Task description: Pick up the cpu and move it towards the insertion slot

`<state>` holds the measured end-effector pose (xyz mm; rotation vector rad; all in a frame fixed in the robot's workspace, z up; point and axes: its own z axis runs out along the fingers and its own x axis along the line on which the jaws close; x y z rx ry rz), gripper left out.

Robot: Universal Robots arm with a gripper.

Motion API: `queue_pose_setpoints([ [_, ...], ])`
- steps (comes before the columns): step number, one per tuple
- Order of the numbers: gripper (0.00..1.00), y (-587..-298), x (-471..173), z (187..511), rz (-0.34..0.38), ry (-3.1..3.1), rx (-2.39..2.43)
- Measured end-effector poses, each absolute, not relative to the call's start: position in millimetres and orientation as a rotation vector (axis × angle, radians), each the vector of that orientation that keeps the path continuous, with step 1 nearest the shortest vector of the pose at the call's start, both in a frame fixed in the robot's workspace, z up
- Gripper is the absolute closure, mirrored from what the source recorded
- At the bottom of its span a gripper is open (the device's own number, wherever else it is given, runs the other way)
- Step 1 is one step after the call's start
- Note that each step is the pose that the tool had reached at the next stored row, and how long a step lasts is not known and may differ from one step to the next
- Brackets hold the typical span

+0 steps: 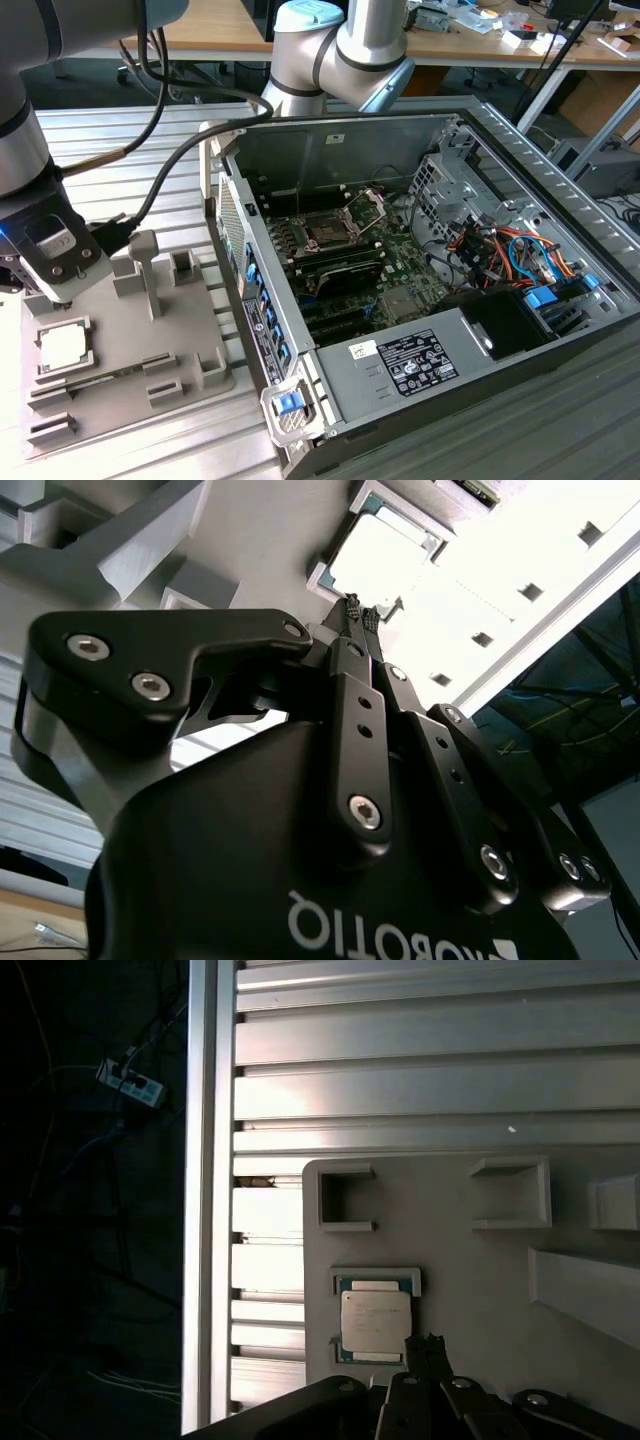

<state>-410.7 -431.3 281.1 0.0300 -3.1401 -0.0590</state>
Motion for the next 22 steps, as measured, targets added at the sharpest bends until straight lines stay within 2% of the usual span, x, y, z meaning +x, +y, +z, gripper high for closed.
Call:
queue_pose_setpoints([
  [22,0.89,-434.3,-410.7,277.9,-0.059,-3.140,0.030],
])
